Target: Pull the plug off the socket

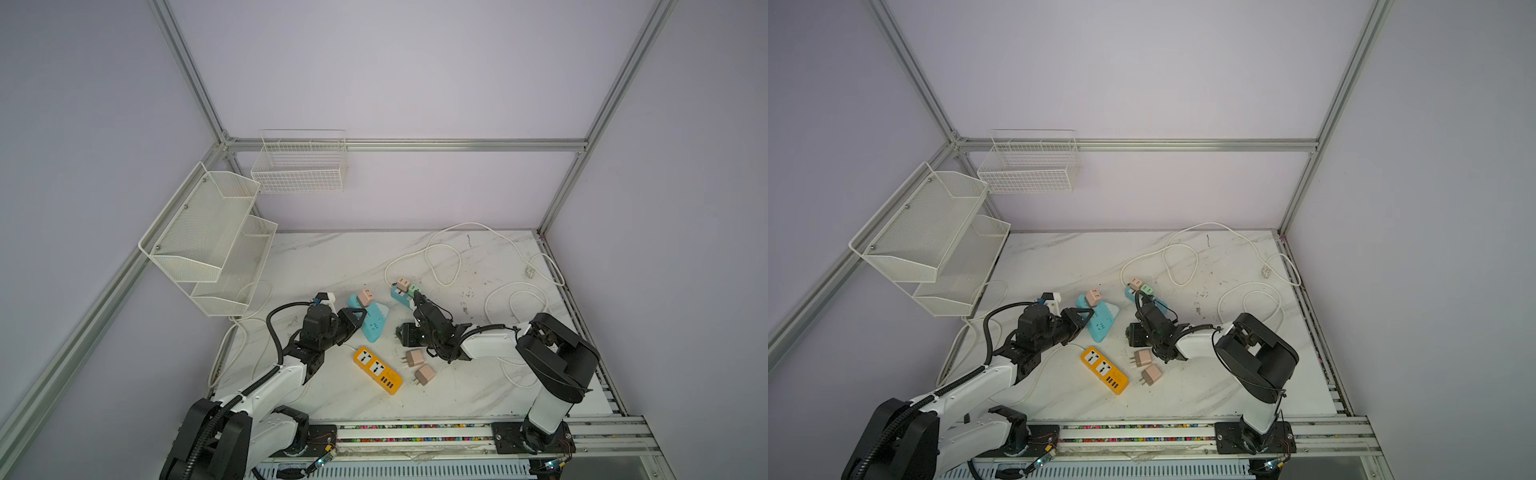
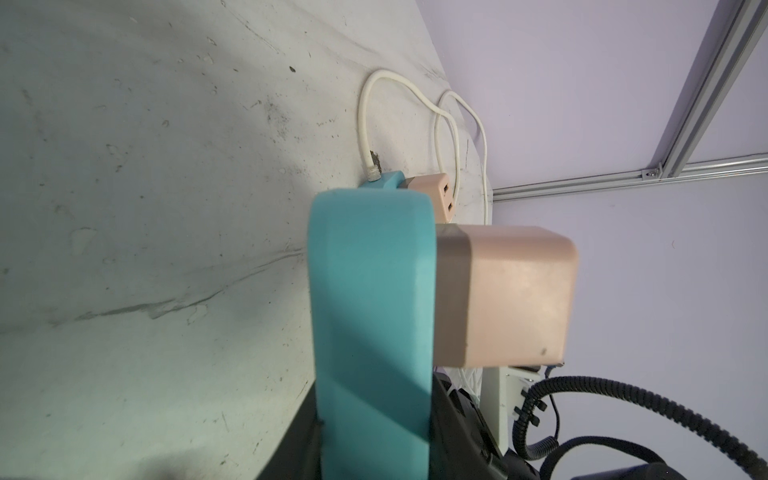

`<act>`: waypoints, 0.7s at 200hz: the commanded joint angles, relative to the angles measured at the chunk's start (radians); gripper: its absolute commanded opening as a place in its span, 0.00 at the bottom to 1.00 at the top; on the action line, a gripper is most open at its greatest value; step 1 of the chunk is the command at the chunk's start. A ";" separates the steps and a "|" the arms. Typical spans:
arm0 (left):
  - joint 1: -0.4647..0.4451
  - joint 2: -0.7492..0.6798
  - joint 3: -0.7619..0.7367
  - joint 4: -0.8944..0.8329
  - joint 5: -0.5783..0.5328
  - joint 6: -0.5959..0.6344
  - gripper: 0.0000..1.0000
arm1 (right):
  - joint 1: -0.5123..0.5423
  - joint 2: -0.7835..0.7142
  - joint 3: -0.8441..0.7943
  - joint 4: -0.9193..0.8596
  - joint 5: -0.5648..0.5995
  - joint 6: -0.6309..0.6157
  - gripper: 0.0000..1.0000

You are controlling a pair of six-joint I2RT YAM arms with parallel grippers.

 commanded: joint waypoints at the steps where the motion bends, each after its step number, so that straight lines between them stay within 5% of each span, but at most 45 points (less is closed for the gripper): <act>1: 0.005 -0.003 0.007 0.058 0.010 0.022 0.00 | 0.004 -0.045 0.013 -0.041 0.024 -0.032 0.57; 57: 0.005 -0.007 0.017 0.054 0.022 0.042 0.00 | 0.004 -0.069 0.060 -0.128 0.038 -0.087 0.73; 140: 0.003 0.008 0.042 0.073 0.063 0.100 0.00 | 0.032 -0.174 0.134 -0.251 0.058 -0.166 0.74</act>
